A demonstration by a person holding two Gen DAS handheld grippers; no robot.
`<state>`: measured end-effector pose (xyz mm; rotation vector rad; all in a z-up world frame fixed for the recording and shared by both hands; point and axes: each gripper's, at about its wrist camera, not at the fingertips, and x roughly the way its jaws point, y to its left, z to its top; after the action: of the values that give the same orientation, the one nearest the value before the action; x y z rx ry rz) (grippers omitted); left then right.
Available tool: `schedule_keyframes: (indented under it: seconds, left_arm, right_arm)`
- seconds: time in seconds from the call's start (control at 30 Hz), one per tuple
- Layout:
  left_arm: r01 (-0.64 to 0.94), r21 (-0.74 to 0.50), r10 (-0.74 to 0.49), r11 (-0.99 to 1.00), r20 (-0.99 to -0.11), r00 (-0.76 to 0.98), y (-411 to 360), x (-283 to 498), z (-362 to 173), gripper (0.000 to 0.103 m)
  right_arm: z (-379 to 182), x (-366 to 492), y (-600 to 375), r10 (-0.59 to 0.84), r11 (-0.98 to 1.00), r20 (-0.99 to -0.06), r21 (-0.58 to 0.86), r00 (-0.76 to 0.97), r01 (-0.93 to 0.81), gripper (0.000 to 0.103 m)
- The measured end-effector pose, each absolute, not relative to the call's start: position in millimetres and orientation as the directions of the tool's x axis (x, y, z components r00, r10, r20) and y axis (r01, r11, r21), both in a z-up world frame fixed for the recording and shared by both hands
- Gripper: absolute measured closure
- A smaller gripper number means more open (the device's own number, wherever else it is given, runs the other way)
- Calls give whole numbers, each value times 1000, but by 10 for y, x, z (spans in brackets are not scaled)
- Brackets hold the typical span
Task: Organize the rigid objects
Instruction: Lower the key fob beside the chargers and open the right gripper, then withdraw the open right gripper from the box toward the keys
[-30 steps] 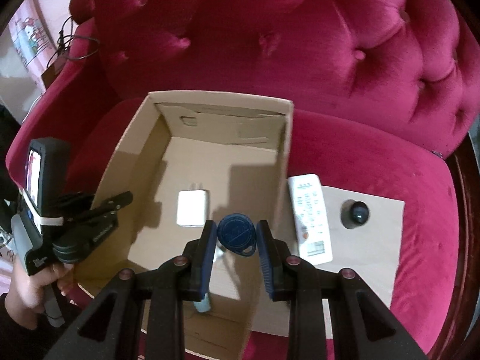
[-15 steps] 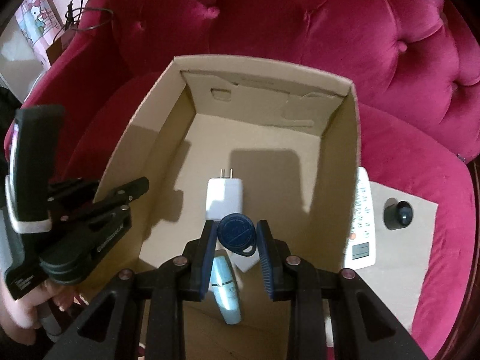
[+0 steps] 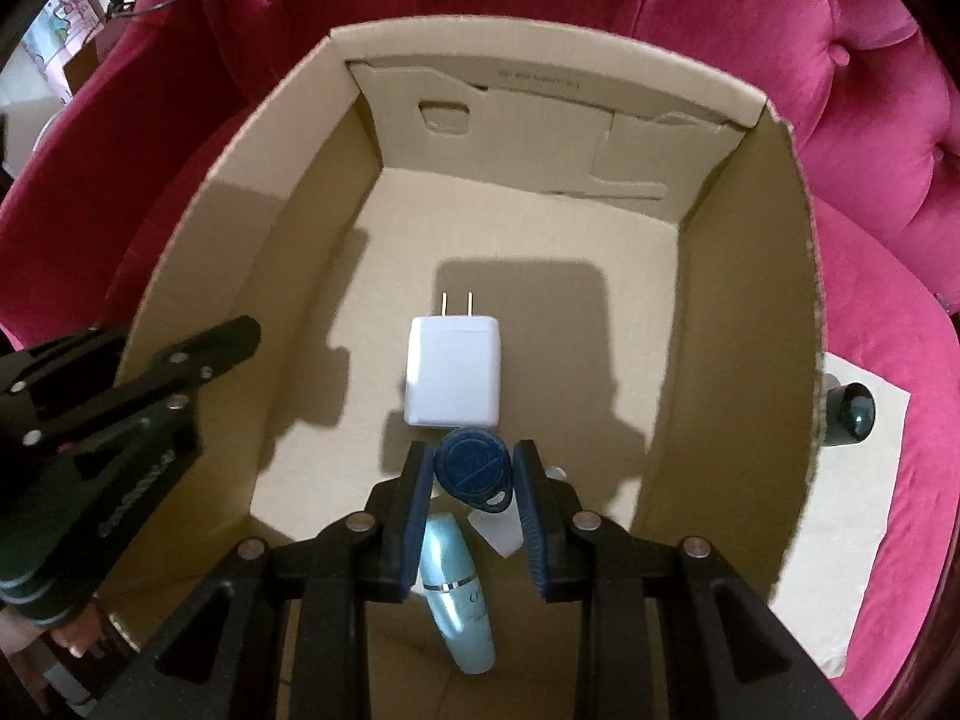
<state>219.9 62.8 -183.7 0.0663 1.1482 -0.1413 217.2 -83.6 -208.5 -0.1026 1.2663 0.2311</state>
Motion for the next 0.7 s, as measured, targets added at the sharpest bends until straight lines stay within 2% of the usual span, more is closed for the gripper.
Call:
schedule_keyframes:
  seconds: [0.47,0.57,0.7]
  left_arm:
    - [145,-20,-78,989,-912,403,634,2200,-1837,88]
    - [146,-20,-77,989,-912,403,638,2199,-1836,88]
    - [146,-19,-77,989,-912,403,634,2201,-1837,88]
  right_arm:
    - [-2168,2201,-835,122,971,-956,59,267,-232,73]
    - [-2149,2188,-839,123,971,-954,58,273,-234,66]
    - [-2106,2170,-855,124,972,-950,58,285,-229,66]
